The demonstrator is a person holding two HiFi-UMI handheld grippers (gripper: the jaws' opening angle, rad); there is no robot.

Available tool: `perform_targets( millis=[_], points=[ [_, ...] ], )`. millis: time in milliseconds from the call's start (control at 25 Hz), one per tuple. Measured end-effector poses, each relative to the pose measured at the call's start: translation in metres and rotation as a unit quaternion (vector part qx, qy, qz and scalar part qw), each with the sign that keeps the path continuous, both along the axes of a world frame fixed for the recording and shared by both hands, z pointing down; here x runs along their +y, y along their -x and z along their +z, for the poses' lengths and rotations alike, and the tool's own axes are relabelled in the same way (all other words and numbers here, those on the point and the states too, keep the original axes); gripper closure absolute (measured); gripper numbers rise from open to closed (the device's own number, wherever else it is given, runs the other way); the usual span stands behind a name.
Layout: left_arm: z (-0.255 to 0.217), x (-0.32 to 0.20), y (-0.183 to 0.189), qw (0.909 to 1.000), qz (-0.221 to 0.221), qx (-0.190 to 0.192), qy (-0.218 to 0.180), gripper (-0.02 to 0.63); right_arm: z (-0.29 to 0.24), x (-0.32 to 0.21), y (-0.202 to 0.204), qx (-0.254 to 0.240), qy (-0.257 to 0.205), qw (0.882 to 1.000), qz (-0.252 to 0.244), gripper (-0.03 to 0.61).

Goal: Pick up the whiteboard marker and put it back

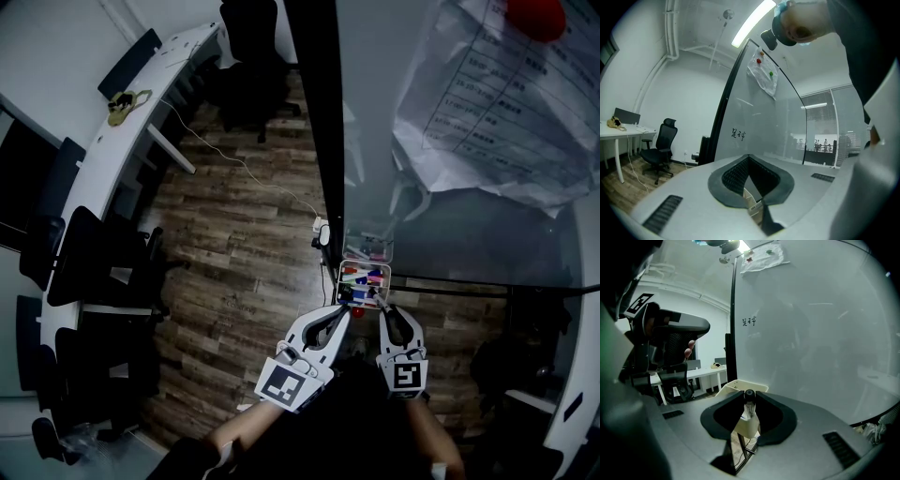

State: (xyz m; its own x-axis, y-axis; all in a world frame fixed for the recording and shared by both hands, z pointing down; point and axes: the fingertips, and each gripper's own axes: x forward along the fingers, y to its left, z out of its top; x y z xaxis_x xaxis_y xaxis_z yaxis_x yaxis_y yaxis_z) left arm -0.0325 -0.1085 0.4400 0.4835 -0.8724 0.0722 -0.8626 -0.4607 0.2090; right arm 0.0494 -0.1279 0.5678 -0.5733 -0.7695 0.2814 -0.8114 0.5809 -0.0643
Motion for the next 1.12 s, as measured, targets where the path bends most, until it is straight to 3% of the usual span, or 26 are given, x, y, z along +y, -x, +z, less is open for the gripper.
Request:
perform_targets(
  millis=[1120],
  points=[
    [-0.001, 0.009, -0.003, 1.0000, -0.001, -0.005, -0.004, 0.607, 0.007, 0.021, -0.002, 0.014, -0.004, 1.000, -0.014, 0.476]
  ],
)
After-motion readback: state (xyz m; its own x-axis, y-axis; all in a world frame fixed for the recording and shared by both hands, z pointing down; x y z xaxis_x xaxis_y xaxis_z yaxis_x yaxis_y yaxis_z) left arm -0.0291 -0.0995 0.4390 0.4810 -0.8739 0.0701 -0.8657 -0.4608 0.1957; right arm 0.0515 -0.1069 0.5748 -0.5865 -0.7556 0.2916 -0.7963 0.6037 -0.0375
